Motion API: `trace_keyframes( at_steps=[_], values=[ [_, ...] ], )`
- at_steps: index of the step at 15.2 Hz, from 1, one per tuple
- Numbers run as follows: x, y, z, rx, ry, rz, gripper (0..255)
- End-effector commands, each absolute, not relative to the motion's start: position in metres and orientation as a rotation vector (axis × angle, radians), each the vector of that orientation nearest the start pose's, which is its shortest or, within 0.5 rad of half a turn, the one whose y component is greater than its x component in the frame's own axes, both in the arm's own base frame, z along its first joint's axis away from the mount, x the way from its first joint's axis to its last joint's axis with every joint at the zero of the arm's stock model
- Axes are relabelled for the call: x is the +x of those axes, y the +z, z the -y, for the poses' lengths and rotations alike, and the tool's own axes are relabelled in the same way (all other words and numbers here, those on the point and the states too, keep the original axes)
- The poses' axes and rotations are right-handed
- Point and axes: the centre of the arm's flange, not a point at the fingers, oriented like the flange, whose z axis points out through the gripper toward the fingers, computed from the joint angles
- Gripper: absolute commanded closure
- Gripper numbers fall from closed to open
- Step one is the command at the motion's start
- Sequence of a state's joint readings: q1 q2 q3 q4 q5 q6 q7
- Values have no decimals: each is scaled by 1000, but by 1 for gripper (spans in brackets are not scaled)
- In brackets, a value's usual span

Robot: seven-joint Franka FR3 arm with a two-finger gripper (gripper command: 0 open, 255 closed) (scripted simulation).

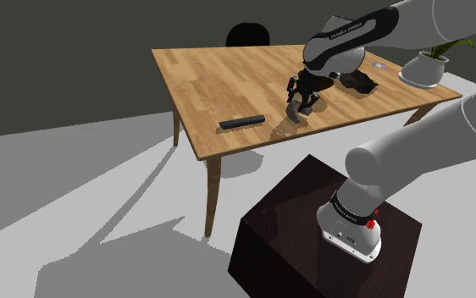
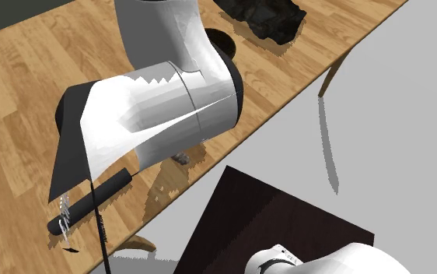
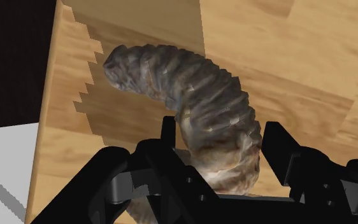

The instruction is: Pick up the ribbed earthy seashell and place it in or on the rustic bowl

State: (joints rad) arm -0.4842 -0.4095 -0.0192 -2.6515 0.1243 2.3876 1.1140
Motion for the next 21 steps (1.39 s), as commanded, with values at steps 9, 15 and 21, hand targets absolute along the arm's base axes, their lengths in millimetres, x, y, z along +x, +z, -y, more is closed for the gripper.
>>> trace_keyframes(
  at_steps=[9, 15, 21],
  values=[
    [354, 408, 195, -1977, -157, -2258, 255],
    [354, 440, 195, -1977, -157, -2258, 255],
    [354, 472, 195, -1977, -157, -2258, 255]
  ],
)
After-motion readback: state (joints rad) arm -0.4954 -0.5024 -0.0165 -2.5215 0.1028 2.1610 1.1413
